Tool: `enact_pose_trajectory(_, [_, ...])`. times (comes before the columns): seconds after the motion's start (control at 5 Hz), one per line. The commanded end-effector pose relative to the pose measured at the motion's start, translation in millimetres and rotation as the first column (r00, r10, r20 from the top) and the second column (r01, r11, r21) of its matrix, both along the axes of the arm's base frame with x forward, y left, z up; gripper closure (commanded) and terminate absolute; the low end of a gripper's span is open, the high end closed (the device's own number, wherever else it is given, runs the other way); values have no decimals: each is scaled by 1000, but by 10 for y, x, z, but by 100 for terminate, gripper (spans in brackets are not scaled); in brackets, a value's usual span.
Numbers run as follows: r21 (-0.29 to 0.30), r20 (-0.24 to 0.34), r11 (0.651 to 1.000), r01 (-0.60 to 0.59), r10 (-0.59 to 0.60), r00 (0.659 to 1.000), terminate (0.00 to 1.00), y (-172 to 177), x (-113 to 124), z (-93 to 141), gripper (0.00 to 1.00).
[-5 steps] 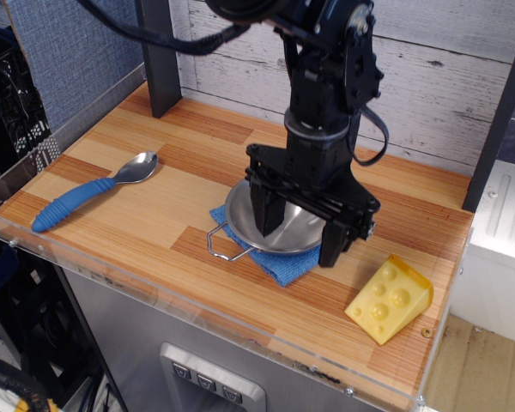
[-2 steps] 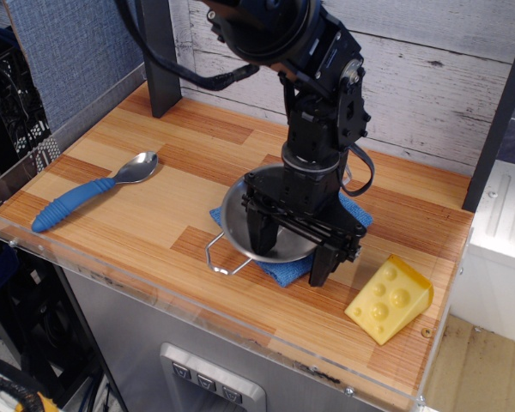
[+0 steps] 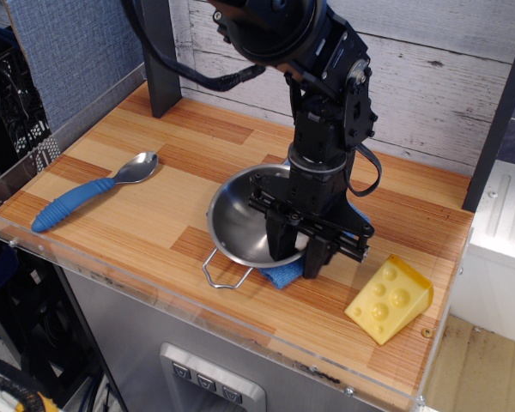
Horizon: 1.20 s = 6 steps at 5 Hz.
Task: Put the bowl between the towel and spoon
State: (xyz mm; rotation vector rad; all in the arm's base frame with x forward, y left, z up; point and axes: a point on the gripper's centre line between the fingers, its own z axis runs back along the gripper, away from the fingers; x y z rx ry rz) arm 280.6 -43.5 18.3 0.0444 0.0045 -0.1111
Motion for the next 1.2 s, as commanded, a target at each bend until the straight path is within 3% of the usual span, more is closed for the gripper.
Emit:
enact_pose_trajectory(0.0, [-37,89,999,10,-6,996,0,-37,24,377,100])
enact_pose_trajectory(0.4, [-28,101,1000,4,-1,995,0,47,-43,649,100])
enact_pose_trajectory(0.6, [-80,85,994,-75,82,993,0,465,-29,910,100])
enact_pose_trajectory(0.8, [-90,118,981,-174,184,976,0,956,103,1157,100])
enact_pose_trajectory(1.0, [-76,130,973,-219,228,965,0,1245,274,1190,100])
